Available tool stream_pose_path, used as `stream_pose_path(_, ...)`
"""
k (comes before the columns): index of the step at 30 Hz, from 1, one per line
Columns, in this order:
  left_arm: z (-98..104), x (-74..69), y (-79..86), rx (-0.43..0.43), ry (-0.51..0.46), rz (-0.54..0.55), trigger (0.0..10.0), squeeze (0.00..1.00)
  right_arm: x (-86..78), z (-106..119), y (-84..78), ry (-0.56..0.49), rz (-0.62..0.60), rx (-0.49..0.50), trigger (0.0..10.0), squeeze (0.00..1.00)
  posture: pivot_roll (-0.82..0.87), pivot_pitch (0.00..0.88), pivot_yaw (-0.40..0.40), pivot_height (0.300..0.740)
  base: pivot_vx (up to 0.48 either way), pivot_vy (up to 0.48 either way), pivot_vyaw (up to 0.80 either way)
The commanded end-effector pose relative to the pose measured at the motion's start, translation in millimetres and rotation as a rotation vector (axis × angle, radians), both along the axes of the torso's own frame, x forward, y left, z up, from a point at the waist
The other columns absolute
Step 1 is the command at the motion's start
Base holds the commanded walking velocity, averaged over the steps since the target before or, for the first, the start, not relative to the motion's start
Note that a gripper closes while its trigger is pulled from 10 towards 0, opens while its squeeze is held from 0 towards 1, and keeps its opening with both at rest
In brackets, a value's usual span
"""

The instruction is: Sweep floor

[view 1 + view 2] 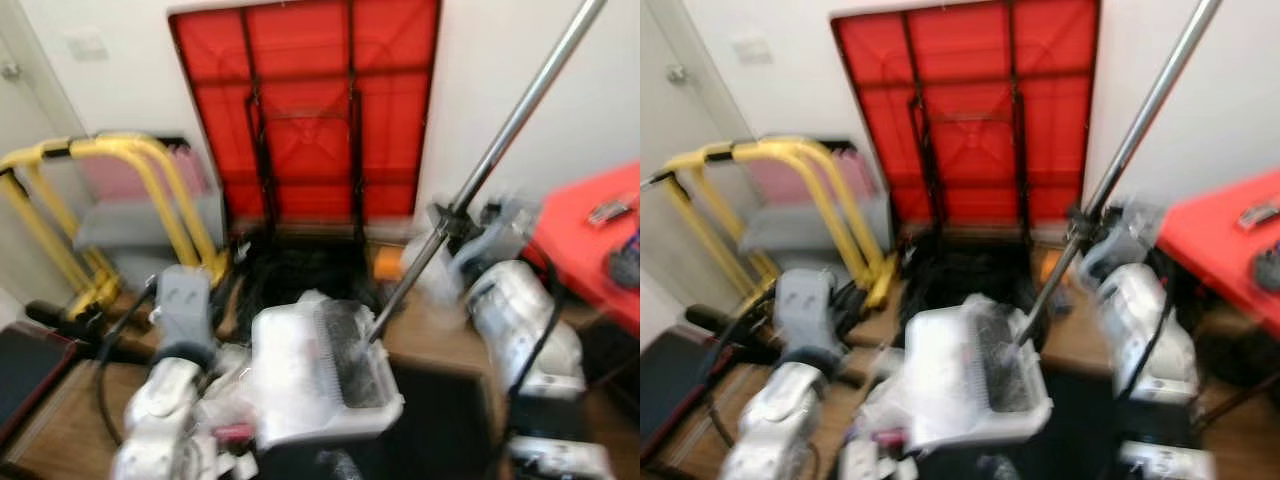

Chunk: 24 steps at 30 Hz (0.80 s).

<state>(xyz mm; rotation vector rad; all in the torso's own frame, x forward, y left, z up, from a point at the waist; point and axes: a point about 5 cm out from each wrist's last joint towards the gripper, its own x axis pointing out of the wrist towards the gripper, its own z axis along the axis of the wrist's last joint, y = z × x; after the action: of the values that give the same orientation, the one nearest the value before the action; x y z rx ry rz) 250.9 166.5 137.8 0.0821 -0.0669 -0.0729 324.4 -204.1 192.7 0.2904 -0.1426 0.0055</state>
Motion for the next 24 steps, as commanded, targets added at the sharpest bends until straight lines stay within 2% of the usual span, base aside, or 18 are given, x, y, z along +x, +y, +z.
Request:
stream_pose_path(1, -1.2, -0.9, 6.9, 0.010, 0.006, 0.023, 10.0, 0.00, 3.8, 16.2, 11.1, -0.072, 0.043, 0.050, 10.0, 0.00, -0.05, 0.000, 0.020, 0.740, 0.341, 0.000, -0.80)
stream_pose_path(24, -1.7, -1.0, 4.8, 0.011, 0.007, 0.021, 10.0, 0.00, 8.8, 21.3, 23.4, -0.094, 0.098, 0.031, 10.0, 0.00, -0.04, 0.000, 0.010, 0.740, 0.341, 0.000, -0.03)
